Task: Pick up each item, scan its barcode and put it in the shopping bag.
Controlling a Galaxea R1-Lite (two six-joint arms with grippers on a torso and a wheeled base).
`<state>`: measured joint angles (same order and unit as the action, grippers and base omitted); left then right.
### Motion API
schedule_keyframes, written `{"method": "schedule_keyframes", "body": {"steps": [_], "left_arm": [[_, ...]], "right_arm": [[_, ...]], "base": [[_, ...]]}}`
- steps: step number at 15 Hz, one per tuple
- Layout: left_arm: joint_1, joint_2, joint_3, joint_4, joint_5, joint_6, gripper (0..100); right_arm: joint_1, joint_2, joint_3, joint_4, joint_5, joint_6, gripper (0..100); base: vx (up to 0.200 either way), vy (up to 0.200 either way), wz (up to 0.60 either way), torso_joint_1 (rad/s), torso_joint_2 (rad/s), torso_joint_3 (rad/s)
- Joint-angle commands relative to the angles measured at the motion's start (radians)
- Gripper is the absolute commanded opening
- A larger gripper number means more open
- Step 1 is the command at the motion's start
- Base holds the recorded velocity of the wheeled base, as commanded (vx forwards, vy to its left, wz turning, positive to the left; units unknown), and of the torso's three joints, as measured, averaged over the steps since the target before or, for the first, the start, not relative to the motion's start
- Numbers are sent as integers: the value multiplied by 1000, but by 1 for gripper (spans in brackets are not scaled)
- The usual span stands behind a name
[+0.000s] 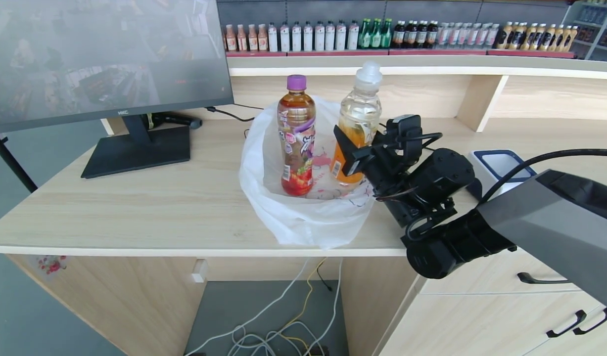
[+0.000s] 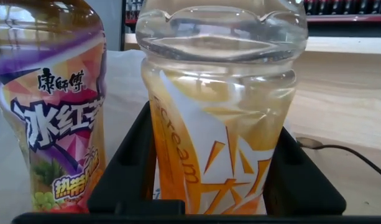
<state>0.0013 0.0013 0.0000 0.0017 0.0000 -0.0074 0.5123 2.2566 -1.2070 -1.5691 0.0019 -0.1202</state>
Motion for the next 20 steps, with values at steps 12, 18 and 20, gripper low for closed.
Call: {"method": "schedule_keyframes", "body": {"steps": [12, 18, 20], "left_arm": [[0, 0, 0, 0, 0, 0, 100], [0, 0, 0, 0, 0, 0, 100], [0, 0, 0, 0, 0, 0, 100]], "right_arm": [[0, 21, 0, -2, 4, 1, 0], [-5, 18, 0, -2, 3, 1, 100], [-11, 15, 1, -2, 3, 1, 100]], "base": [[0, 0, 0, 0, 0, 0], [0, 0, 0, 0, 0, 0], [0, 0, 0, 0, 0, 0]]}}
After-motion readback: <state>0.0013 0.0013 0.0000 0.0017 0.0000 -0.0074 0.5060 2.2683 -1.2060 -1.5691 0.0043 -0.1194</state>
